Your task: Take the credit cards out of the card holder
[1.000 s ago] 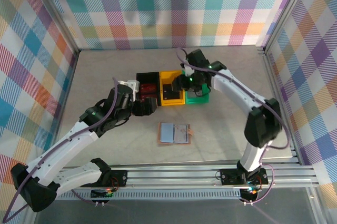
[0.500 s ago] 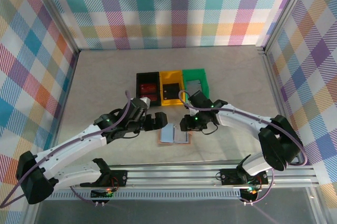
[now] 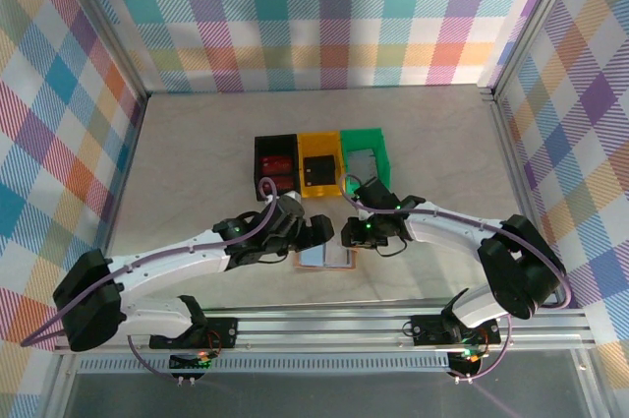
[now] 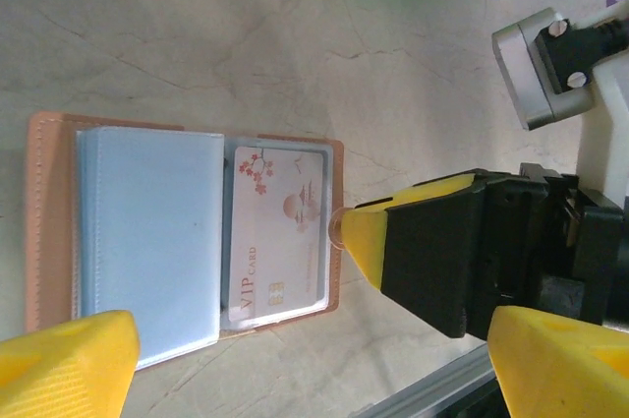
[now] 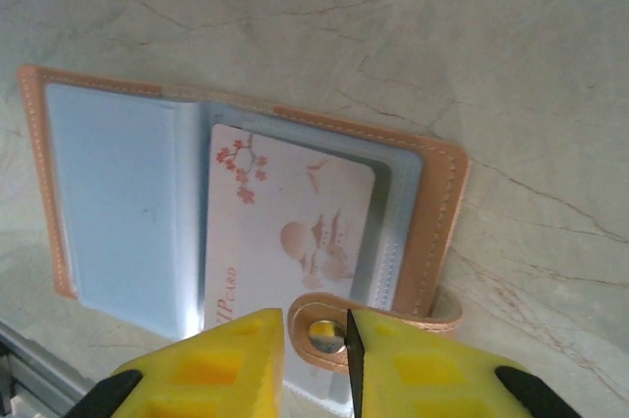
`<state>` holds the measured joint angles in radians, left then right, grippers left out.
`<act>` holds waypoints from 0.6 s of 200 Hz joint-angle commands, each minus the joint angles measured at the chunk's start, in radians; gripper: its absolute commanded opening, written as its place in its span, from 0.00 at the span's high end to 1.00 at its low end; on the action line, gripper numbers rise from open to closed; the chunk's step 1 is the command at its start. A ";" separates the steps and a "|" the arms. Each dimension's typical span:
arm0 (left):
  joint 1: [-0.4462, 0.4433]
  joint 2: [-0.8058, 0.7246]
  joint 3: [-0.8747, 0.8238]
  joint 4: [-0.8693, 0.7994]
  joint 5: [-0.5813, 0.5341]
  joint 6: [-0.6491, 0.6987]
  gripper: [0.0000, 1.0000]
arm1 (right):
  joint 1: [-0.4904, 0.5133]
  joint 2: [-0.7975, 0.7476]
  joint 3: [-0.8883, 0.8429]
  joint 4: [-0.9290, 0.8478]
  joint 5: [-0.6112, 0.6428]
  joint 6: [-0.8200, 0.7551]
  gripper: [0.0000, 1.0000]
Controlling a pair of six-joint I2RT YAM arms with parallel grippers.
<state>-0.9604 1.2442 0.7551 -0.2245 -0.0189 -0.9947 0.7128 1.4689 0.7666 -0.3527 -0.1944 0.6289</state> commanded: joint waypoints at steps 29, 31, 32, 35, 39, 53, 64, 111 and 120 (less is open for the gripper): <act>-0.017 0.080 0.016 0.082 -0.002 -0.058 0.15 | 0.000 0.014 -0.031 0.020 0.065 0.036 0.78; -0.018 0.083 0.016 0.083 -0.002 -0.060 0.15 | 0.000 0.016 -0.031 0.021 0.065 0.037 0.79; -0.018 0.083 0.015 0.084 -0.002 -0.060 0.15 | 0.000 0.017 -0.031 0.020 0.064 0.038 0.79; -0.018 0.088 0.016 0.088 -0.002 -0.064 0.17 | 0.000 0.018 -0.030 0.020 0.064 0.038 0.79; -0.019 0.093 0.013 0.096 0.000 -0.069 0.18 | 0.000 0.020 -0.031 0.021 0.063 0.039 0.79; -0.020 0.113 0.005 0.131 0.013 -0.084 0.20 | 0.000 0.021 -0.035 0.022 0.065 0.041 0.79; -0.020 0.129 0.000 0.160 0.020 -0.094 0.24 | 0.000 0.021 -0.043 0.032 0.068 0.041 0.79; -0.021 0.190 -0.007 0.191 0.033 -0.108 0.35 | 0.000 0.035 -0.049 0.050 0.068 0.047 0.79; -0.021 0.192 -0.011 0.184 0.023 -0.107 0.38 | 0.001 0.039 -0.051 0.052 0.069 0.047 0.79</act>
<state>-0.9737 1.4261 0.7551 -0.0673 0.0078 -1.0897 0.7128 1.4952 0.7380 -0.3168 -0.1383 0.6632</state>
